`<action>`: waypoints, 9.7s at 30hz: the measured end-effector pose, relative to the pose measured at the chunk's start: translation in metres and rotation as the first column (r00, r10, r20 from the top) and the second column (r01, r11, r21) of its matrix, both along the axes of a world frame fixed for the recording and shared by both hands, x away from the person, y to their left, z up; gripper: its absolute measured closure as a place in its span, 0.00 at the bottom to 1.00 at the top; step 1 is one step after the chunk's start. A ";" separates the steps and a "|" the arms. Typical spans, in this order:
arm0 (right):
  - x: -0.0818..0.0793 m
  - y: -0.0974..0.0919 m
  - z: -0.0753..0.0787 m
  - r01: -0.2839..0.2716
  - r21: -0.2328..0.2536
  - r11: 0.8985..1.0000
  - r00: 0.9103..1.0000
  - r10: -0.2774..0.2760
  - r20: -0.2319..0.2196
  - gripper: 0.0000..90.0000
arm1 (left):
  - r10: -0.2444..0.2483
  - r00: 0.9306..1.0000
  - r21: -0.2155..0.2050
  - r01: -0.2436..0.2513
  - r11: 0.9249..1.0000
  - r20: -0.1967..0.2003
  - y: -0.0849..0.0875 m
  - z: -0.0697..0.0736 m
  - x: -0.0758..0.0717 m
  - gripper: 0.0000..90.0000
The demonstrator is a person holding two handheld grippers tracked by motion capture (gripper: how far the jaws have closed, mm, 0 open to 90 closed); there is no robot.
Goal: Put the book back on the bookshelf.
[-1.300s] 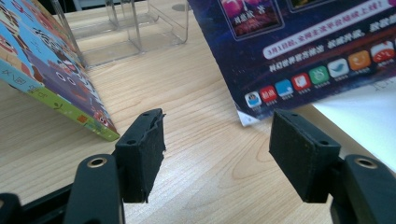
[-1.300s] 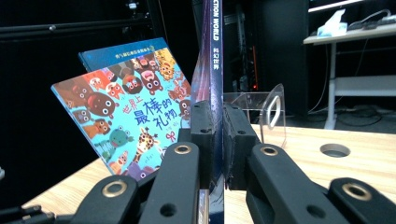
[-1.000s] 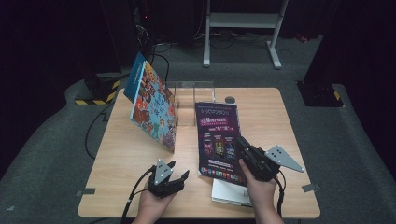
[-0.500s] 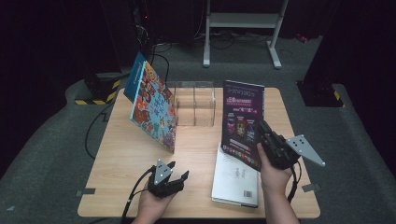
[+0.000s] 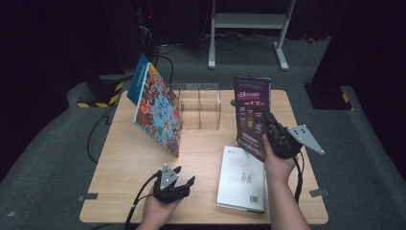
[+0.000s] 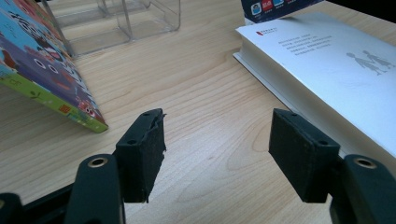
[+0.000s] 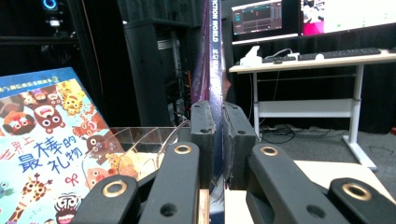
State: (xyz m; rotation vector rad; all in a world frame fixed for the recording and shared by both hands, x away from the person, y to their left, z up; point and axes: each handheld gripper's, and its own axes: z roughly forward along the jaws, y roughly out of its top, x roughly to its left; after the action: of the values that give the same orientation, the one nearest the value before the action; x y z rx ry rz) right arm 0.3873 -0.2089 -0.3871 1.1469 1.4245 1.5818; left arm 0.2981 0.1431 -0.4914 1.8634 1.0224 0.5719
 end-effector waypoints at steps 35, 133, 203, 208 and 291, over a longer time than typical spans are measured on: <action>-0.079 -0.002 -0.019 -0.050 -0.047 0.998 0.998 0.048 -0.041 0.94 | -0.011 1.000 0.016 0.011 1.000 0.001 -0.001 0.000 -0.002 0.40; -0.094 0.082 -0.033 -0.222 -0.114 0.968 0.973 0.227 0.036 0.94 | -0.081 0.972 -0.249 0.137 0.959 0.222 -0.042 0.138 0.023 0.30; -0.115 0.125 -0.047 -0.278 -0.234 0.932 0.952 0.299 0.062 0.92 | 0.025 0.988 -0.216 0.009 0.976 0.151 -0.056 0.134 0.030 0.41; -0.115 0.127 -0.047 -0.285 -0.236 0.929 0.950 0.307 0.062 0.91 | 0.044 0.984 -0.200 -0.010 0.980 0.170 -0.057 0.134 0.028 0.49; -0.094 0.047 -0.092 -0.201 -0.270 0.942 0.976 0.167 -0.143 0.77 | -0.033 0.925 -0.230 0.129 0.965 0.379 0.061 0.092 -0.010 0.93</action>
State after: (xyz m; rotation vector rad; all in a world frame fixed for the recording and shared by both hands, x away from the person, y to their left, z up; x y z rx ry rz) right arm 0.2929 -0.1617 -0.4792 0.9725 1.8161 1.3915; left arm 0.2882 0.2044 -0.3992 1.4934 0.7230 0.6820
